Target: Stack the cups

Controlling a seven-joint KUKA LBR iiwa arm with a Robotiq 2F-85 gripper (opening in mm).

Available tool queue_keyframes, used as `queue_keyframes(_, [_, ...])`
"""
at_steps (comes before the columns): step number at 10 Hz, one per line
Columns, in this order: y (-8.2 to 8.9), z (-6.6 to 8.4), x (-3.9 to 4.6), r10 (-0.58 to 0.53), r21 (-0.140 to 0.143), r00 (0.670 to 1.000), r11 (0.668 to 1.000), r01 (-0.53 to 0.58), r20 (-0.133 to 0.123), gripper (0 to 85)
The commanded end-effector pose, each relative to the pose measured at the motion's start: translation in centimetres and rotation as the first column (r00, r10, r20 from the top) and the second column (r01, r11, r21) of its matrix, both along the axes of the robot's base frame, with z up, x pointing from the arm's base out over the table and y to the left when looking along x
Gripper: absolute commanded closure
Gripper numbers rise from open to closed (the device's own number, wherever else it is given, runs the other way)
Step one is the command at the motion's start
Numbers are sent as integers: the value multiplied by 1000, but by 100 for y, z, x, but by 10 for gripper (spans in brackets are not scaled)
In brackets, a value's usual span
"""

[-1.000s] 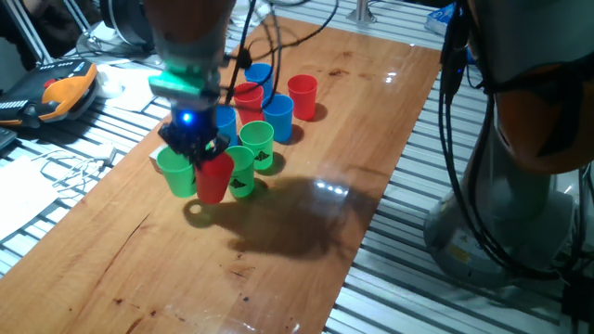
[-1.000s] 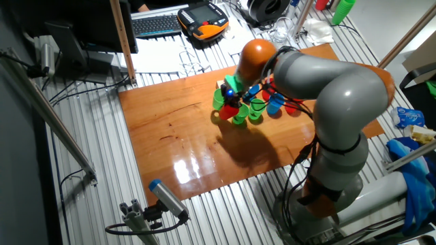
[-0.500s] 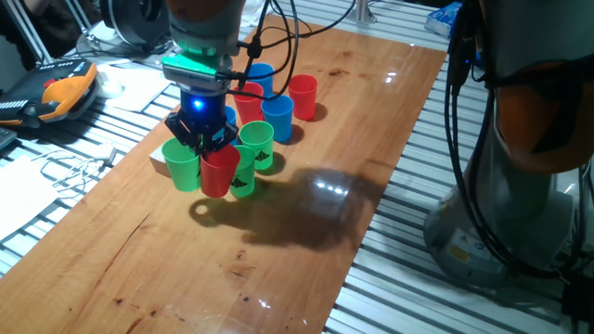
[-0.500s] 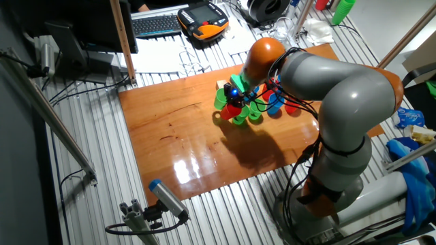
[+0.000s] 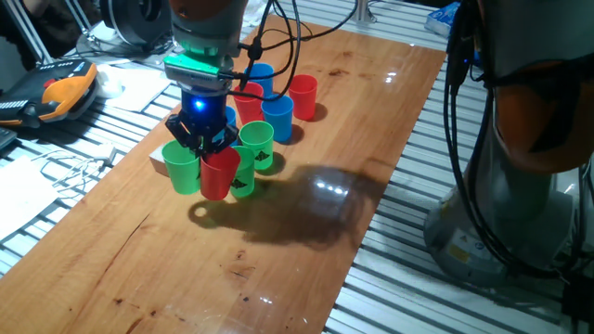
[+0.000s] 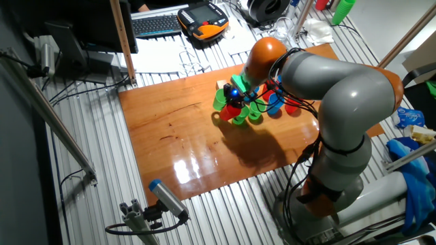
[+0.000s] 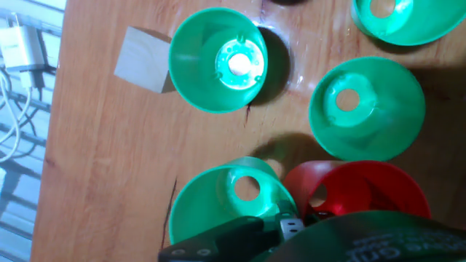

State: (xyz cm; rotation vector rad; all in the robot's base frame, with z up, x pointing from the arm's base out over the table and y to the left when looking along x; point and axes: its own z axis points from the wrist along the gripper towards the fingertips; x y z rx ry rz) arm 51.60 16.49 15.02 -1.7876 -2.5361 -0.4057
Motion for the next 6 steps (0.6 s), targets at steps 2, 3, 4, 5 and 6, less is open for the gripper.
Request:
queue_keyframes(2, [116,-170,5,-10,-118,1000,993,12,22,850])
queue_keyframes(3, [190,-305,7,-10,-184,1000,983,14,21,850])
queue_keyframes(4, [247,-399,7,-11,-226,1000,974,13,9,850])
queue_keyframes(5, [272,-446,24,-11,-243,1000,970,8,-12,850])
queue_keyframes(6, [266,-462,44,-1,-240,999,971,-7,-35,850])
